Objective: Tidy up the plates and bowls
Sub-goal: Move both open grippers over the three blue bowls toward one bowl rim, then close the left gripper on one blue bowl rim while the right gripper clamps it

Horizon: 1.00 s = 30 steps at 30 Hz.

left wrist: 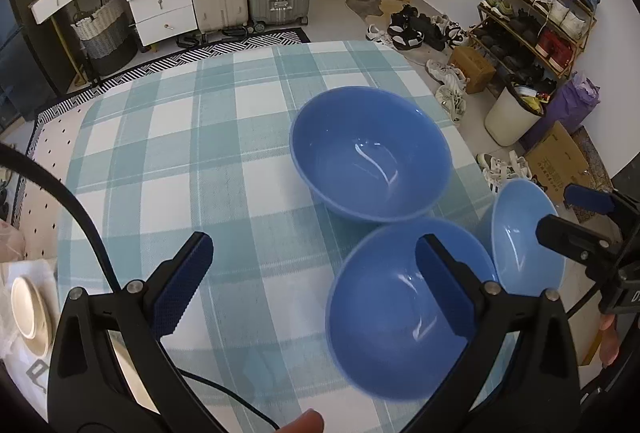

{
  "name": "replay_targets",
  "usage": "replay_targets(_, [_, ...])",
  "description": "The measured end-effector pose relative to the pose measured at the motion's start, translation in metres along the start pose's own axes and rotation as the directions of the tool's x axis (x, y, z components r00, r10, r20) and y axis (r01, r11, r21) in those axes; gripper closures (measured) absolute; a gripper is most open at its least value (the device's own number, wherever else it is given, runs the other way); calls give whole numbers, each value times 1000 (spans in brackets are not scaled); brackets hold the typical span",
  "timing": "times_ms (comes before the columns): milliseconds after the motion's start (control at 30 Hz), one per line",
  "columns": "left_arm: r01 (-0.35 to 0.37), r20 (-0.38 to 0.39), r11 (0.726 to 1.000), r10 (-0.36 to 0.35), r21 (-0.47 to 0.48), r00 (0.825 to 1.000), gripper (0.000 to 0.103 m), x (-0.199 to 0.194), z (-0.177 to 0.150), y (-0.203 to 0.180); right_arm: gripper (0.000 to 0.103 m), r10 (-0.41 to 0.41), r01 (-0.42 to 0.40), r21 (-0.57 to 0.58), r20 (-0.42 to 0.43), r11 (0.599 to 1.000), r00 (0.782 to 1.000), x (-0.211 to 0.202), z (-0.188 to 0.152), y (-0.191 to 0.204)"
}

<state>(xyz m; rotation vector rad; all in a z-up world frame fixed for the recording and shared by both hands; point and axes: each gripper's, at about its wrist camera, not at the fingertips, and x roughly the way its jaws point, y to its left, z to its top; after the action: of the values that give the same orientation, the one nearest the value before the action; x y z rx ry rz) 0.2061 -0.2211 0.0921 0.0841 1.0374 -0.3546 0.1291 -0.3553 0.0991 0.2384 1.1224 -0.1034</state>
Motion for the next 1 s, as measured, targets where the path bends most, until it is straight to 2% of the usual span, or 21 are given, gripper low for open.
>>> replay_targets(200, [1, -10, 1000, -1, -24, 1000, 3, 33, 26, 6, 2, 5, -5, -7, -29, 1000, 1000, 34, 29, 0])
replay_targets(500, [2, -56, 999, -4, -43, 998, 12, 83, 51, 15, 4, 10, -10, 3, -81, 1000, 997, 84, 59, -6])
replay_targets(600, [6, -71, 999, -9, -47, 997, 22, 100, 54, 17, 11, 9, -9, 3, -104, 1000, 994, 101, 65, -8])
replay_targets(667, [15, -86, 999, -18, -45, 996, 36, 111, 54, 17, 17, 17, -17, 5, -123, 1000, 992, 112, 67, -9])
replay_targets(800, [37, -107, 998, -42, -50, 993, 44, 128, 54, 16, 29, 41, -40, 12, -149, 999, 988, 130, 69, -10])
replay_targets(867, [52, -122, 997, -58, -51, 991, 60, 136, 55, 14, 36, 44, -43, 11, -160, 999, 986, 136, 69, -9])
replay_targets(900, [56, -138, 997, -63, -52, 988, 64, 140, 54, 14, 42, 47, -46, 12, -165, 999, 985, 139, 69, -9])
replay_targets(933, [59, -145, 997, -66, -54, 987, 71, 144, 54, 14, 53, 49, -48, 13, -168, 999, 984, 142, 69, -8])
replay_targets(1000, [58, -151, 997, -65, -55, 986, 80, 150, 53, 14, 65, 47, -43, 26, -166, 999, 985, 145, 70, -10])
